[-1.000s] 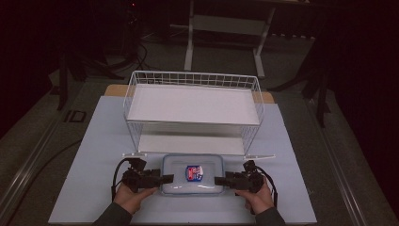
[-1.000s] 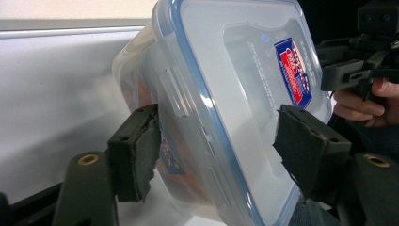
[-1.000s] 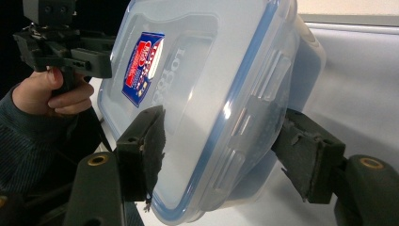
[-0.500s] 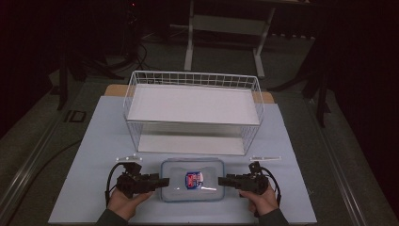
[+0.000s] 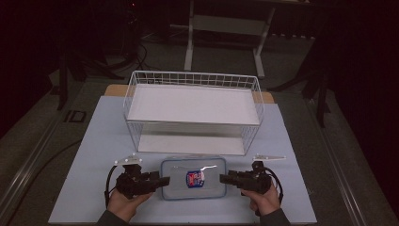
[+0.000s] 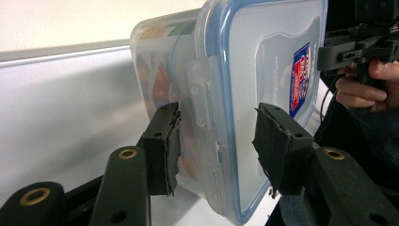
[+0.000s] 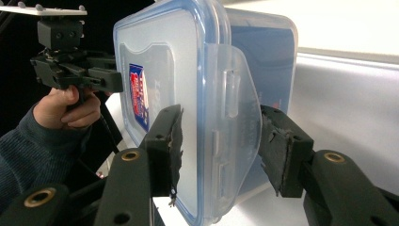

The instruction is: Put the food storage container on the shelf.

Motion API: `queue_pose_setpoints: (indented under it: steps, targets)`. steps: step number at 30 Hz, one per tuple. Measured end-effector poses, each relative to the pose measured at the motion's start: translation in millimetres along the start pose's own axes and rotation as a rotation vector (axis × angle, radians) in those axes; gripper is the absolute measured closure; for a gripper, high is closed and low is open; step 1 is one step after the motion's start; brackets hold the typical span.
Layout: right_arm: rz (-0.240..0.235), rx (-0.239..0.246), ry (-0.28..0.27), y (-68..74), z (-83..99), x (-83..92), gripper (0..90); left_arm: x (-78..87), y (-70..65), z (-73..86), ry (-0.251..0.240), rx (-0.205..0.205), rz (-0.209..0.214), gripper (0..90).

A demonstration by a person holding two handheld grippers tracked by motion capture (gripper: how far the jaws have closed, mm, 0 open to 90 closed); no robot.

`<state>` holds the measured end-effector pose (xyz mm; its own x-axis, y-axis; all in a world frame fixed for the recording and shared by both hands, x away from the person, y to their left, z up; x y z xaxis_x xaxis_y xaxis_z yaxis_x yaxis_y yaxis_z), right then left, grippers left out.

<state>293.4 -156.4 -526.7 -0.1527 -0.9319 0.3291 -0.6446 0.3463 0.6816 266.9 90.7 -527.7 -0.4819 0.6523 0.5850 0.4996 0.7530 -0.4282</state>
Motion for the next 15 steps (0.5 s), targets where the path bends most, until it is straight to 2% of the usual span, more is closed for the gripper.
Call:
queue_pose_setpoints:
  steps: [15]
  targets:
    - [0.012,0.05,-0.03,11.5,-11.5,6.0,51.6,8.4,-6.1,-11.3,-0.044,-0.041,-0.007,51.4]
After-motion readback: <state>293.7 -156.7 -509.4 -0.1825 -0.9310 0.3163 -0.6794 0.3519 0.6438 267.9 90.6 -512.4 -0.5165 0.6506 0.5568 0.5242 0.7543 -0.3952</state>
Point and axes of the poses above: each handheld gripper's, and its own axes: x roughly backward along the jaws, z roughly out of its underside, y roughly to its left, the point moved 9 cm from there along -x, roughly forward along the jaws, and after that the axes turned 9 degrees about -z, right-handed, at the moved point
